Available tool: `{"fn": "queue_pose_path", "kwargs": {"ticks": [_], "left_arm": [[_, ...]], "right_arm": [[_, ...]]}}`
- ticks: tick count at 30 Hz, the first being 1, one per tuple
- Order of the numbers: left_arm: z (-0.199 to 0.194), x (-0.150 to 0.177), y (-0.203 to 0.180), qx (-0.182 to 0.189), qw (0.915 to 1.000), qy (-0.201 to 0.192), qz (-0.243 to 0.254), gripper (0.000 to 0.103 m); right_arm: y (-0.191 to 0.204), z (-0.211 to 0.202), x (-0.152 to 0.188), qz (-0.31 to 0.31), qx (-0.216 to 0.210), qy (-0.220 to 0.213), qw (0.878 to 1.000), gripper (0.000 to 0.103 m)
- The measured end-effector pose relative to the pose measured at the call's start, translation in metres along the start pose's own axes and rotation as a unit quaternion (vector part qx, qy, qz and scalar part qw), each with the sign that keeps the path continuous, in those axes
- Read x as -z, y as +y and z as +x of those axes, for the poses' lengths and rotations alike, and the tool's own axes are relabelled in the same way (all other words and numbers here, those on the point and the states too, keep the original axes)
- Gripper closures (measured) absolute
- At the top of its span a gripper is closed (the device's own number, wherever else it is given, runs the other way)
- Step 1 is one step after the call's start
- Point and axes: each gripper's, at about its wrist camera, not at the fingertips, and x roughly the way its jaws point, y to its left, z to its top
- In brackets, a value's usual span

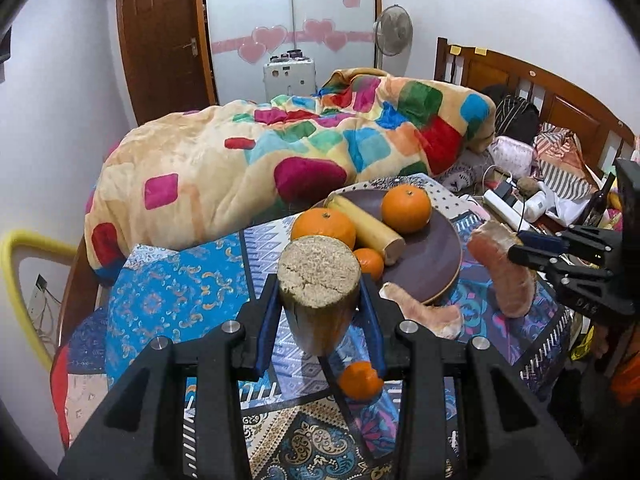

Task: Organize fruits
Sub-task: 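Lift the pomelo segment and yellow fruit and carry them toward the plate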

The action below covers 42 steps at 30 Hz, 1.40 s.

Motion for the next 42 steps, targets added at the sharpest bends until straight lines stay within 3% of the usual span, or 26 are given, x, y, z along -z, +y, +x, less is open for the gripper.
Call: {"fn": "queue_pose_path", "kwargs": {"ticks": [8, 11, 13, 16, 20, 29, 42], "left_arm": [[0.000, -0.004, -0.003, 0.018, 0.9997, -0.006, -0.012, 0.065], [0.002, -0.003, -0.003, 0.022, 0.9996, -0.003, -0.015, 0.065], [0.003, -0.003, -0.005, 0.025, 0.9996, -0.001, -0.017, 0.065], [0.004, -0.002, -0.005, 0.023, 0.9996, 0.000, -0.014, 0.065], [0.006, -0.004, -0.005, 0.021, 0.9997, 0.001, -0.014, 0.065], [0.014, -0.016, -0.003, 0.032, 0.9992, -0.005, -0.025, 0.065], [0.054, -0.039, -0.009, 0.035, 0.9993, 0.010, -0.011, 0.065]], "right_arm": [[-0.006, 0.001, 0.002, 0.002, -0.006, 0.002, 1.000, 0.082], [-0.007, 0.003, 0.003, 0.003, -0.007, 0.008, 1.000, 0.078], [-0.009, 0.012, 0.005, 0.011, -0.028, 0.033, 0.999, 0.075], [-0.010, 0.026, 0.017, 0.010, -0.021, 0.051, 0.998, 0.079], [-0.021, 0.022, 0.018, 0.045, -0.045, 0.034, 0.997, 0.082], [-0.007, 0.009, -0.007, 0.030, -0.044, -0.014, 0.998, 0.082], [0.018, 0.052, -0.052, 0.000, -0.060, -0.023, 0.998, 0.083]]}}
